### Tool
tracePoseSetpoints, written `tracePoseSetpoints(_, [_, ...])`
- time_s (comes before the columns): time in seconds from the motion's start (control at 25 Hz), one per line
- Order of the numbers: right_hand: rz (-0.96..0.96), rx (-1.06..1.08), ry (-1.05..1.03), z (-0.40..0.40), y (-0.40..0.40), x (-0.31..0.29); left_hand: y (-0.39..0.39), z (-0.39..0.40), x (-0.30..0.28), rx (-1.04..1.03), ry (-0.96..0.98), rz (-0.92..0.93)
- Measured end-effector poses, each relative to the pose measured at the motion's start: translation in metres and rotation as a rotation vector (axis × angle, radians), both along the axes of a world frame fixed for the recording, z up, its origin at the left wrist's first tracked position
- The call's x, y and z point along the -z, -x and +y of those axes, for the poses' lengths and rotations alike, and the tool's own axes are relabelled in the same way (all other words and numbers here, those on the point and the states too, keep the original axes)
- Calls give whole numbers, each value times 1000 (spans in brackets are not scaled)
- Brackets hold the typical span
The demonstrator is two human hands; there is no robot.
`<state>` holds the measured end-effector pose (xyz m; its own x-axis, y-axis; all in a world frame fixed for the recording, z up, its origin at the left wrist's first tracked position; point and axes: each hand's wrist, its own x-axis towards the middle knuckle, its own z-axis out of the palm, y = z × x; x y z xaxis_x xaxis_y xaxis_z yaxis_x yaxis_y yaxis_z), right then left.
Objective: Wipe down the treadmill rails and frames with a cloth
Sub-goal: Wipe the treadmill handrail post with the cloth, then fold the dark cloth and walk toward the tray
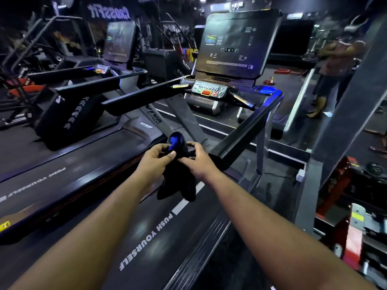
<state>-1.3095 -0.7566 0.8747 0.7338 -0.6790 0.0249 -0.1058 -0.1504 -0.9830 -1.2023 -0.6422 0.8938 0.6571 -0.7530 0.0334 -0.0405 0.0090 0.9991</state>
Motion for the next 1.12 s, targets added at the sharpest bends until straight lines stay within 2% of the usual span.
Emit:
tracePoseSetpoints(0.2, [47, -180, 179, 0, -48, -6, -23, 19, -8, -176, 84, 21])
tracePoseSetpoints(0.44, [-19, -267, 276, 12, -102, -12, -44, 52, -4, -453, 60, -75])
tracePoseSetpoints(0.52, [-75, -290, 237, 27, -119, -9, -46, 80, -1, -566, 59, -85])
tracePoseSetpoints(0.6, [-127, -298, 96, 47, -132, -7, -47, 119, -1, -710, 48, -76])
tracePoseSetpoints(0.68, [-118, -404, -25, 74, -142, -7, -47, 167, 3, -845, 21, -55])
tracePoseSetpoints(0.72, [-90, -490, -19, 91, -147, -7, -45, 193, 5, -902, 0, -58])
tracePoseSetpoints(0.8, [-4, -686, 157, 126, -155, -2, -38, 238, 6, -977, -72, -93])
tracePoseSetpoints(0.88, [36, -818, 439, 171, -158, 1, -27, 289, 9, -1063, -150, -120])
tracePoseSetpoints(1.04, [-29, -889, 723, 261, -166, 1, 3, 399, 17, -1218, -181, -125])
tracePoseSetpoints(1.12, [-28, -911, 832, 301, -167, 2, 16, 451, 24, -1249, -337, -178])
